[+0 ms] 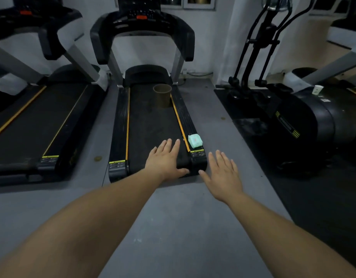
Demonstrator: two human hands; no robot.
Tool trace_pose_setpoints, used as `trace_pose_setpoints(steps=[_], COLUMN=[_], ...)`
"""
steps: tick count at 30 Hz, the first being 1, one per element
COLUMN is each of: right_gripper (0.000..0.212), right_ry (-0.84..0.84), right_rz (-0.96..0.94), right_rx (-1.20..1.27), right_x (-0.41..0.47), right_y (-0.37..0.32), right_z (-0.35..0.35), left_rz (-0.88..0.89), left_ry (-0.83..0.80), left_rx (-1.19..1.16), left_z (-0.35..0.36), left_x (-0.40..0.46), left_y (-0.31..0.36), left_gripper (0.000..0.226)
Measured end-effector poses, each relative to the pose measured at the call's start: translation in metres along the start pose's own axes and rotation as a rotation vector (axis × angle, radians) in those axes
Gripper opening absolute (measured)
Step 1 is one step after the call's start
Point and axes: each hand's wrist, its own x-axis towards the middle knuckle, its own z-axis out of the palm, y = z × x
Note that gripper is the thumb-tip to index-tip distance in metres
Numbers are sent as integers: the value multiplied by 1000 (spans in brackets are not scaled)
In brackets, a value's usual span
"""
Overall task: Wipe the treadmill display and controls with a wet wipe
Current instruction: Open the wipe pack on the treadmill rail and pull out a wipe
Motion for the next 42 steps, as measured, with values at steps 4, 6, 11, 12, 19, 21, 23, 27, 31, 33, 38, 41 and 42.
trace_pose_setpoints(steps=[4,6,11,12,19,21,23,27,31,33,38,41,42], right_gripper=[73,73,72,71,72,71,71,71,72,72,74,86,89], right_ry=[-22,-46,-67,-80,-178,-191,-208,-228,-257,-283,-325,-329,-340], right_rz=[55,54,56,53,31,14,27,73,146,173,207,226,236], right_rx=[51,62,97,104,111,99,99,104,125,134,156,149,152], right_x=[64,95,193,212,334,366,400,467,527,552,603,633,641], right_y=[7,15,47,54,97,103,107,110,108,107,113,127,133], right_z=[23,38,68,71,89,97,108,137,168,185,223,249,259], left_rz=[16,26,-15,-27,-75,-87,-84,-49,-1,29,47,34,31], left_ry=[-31,-41,-87,-103,-169,-184,-194,-227,-274,-316,-399,-442,-451], left_rx=[-2,5,10,4,-40,-45,-56,-71,-73,-70,-59,-55,-54], left_z=[10,18,37,39,55,58,63,77,92,101,128,149,157], left_x=[67,102,197,216,332,365,401,473,546,575,639,675,687], left_y=[-18,-23,-32,-31,-31,-37,-46,-69,-96,-107,-129,-135,-135], left_gripper=[112,113,113,112,113,114,115,118,119,119,122,123,123])
